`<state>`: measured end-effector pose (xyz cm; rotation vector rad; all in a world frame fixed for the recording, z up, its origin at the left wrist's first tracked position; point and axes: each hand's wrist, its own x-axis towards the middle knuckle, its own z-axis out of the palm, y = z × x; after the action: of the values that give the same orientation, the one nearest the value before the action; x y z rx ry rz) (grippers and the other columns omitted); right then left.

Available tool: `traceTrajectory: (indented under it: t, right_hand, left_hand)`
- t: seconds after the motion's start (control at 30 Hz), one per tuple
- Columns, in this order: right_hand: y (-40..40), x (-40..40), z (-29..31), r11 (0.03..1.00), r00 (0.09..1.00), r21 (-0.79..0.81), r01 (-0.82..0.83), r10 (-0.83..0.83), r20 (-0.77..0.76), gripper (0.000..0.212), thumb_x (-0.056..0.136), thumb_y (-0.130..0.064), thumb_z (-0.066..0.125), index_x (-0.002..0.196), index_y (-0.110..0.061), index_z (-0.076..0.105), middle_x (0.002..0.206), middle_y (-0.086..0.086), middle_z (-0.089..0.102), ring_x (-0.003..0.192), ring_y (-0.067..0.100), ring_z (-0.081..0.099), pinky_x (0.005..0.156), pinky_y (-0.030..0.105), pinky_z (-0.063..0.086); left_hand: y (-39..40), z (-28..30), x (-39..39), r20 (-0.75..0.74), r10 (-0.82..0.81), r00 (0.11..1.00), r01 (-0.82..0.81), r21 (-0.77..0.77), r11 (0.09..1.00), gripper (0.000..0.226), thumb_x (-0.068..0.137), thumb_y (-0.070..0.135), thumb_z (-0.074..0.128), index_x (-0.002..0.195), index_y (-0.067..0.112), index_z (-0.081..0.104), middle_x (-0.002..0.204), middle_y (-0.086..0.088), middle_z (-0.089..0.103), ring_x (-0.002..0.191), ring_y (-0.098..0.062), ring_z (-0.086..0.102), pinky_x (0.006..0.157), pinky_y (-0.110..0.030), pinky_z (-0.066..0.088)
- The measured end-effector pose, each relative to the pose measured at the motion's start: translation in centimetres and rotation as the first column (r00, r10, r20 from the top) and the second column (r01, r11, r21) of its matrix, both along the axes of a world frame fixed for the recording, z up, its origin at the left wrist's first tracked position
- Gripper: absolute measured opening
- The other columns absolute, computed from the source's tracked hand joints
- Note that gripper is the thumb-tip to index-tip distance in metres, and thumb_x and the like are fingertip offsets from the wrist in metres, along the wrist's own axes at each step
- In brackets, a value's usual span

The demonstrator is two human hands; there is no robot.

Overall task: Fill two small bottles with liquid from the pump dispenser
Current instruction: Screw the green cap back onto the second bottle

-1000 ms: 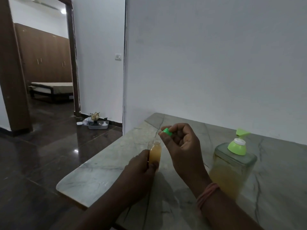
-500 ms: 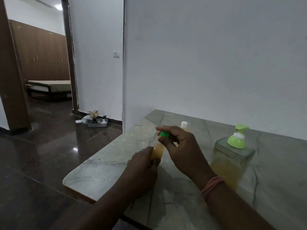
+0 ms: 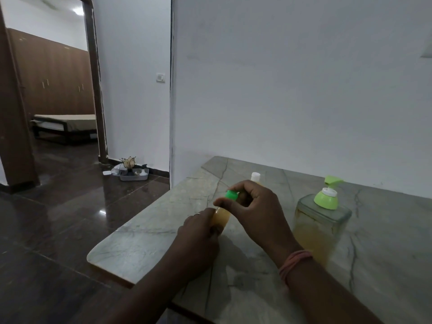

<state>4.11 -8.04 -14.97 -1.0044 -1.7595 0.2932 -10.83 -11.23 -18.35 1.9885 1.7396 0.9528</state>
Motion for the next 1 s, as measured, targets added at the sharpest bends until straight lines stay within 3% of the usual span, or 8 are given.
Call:
traceTrajectory:
  t: [0.13,0.2,0.27,0.37,0.5,0.67,0.87,1.0]
  right_hand:
    - [-0.6,0.2,0.2,0.998,0.998,0.053,0.033,-0.03,-0.061,0.062,0.069,-0.079,0.061,0.061,-0.019,0.049,0.051,-0.008,0.039,0.047,0.004,0.036,0.047,0.018,0.036]
    - [-0.7,0.1,0.0,1.0,0.997,0.008,-0.025,0.026,-0.078,0.047,0.079,-0.066,0.066,0.077,-0.02,0.057,0.062,-0.008,0.045,0.054,0.003,0.04,0.051,0.017,0.039]
    - [-0.7,-0.3,-0.5,0.995,0.995,-0.054,-0.083,0.08,-0.055,0.03,0.09,-0.042,0.069,0.112,-0.024,0.059,0.086,-0.007,0.054,0.069,0.005,0.051,0.061,0.018,0.046]
    - [-0.7,-0.8,-1.0,0.98,0.985,-0.097,-0.171,0.17,-0.023,0.04,0.099,-0.018,0.059,0.137,-0.029,0.054,0.118,-0.014,0.06,0.102,0.0,0.058,0.082,0.014,0.05]
    - [-0.6,-1.2,-0.5,0.99,0.988,-0.052,-0.129,0.124,-0.092,0.03,0.088,-0.017,0.075,0.117,-0.025,0.071,0.103,-0.012,0.071,0.097,0.0,0.065,0.084,0.019,0.056]
    - [-1.3,-1.3,-0.1,0.997,0.992,-0.065,0.044,-0.051,-0.112,0.032,0.071,-0.039,0.087,0.089,-0.021,0.068,0.07,-0.01,0.062,0.065,-0.002,0.058,0.056,0.011,0.047]
    - [-2.2,-1.8,0.5,0.976,0.979,-0.138,0.168,-0.181,-0.09,0.038,0.07,-0.044,0.086,0.082,-0.019,0.059,0.071,-0.009,0.059,0.062,0.0,0.055,0.049,0.006,0.041]
    - [-2.4,-2.6,0.1,0.951,0.957,-0.206,0.23,-0.259,-0.129,0.043,0.07,-0.046,0.086,0.082,-0.015,0.06,0.072,-0.007,0.061,0.062,0.002,0.057,0.051,0.008,0.037]
  left_hand:
    - [0.2,-0.2,-0.1,0.061,-0.001,0.998,0.0,0.012,1.0,0.038,0.099,0.018,0.053,0.136,0.021,0.047,0.128,-0.004,0.058,0.108,-0.018,0.053,0.099,-0.039,0.047]
    - [0.4,-0.3,-0.2,0.098,-0.014,0.995,0.012,0.02,1.0,0.035,0.098,0.016,0.053,0.133,0.02,0.049,0.124,-0.004,0.06,0.106,-0.017,0.055,0.097,-0.038,0.048]
    - [0.5,-0.3,-0.3,0.128,-0.035,0.991,0.033,0.013,0.999,0.034,0.098,0.014,0.053,0.132,0.019,0.052,0.122,-0.004,0.061,0.105,-0.018,0.057,0.092,-0.035,0.05]
    - [0.6,-0.5,-0.4,0.136,-0.055,0.989,0.056,0.0,0.998,0.035,0.097,0.013,0.054,0.131,0.018,0.053,0.12,-0.004,0.063,0.103,-0.018,0.06,0.083,-0.028,0.049]
    - [0.5,-0.5,-0.5,0.145,-0.033,0.989,0.026,0.055,0.998,0.034,0.095,0.012,0.056,0.128,0.019,0.056,0.119,-0.004,0.065,0.102,-0.016,0.061,0.087,-0.03,0.051]
    - [-0.4,0.0,0.3,-0.041,0.044,0.998,-0.035,0.195,0.98,0.039,0.097,0.033,0.057,0.132,0.017,0.054,0.126,-0.003,0.064,0.111,-0.019,0.058,0.096,-0.034,0.047]
    - [-1.4,0.4,0.7,-0.219,0.155,0.963,-0.077,0.328,0.941,0.042,0.098,0.042,0.053,0.136,0.022,0.053,0.129,0.004,0.066,0.109,-0.011,0.062,0.091,-0.018,0.043]
    - [-1.5,0.4,0.8,-0.308,0.206,0.929,-0.084,0.368,0.926,0.041,0.099,0.042,0.053,0.134,0.023,0.054,0.121,0.004,0.07,0.102,-0.009,0.065,0.088,-0.02,0.045]
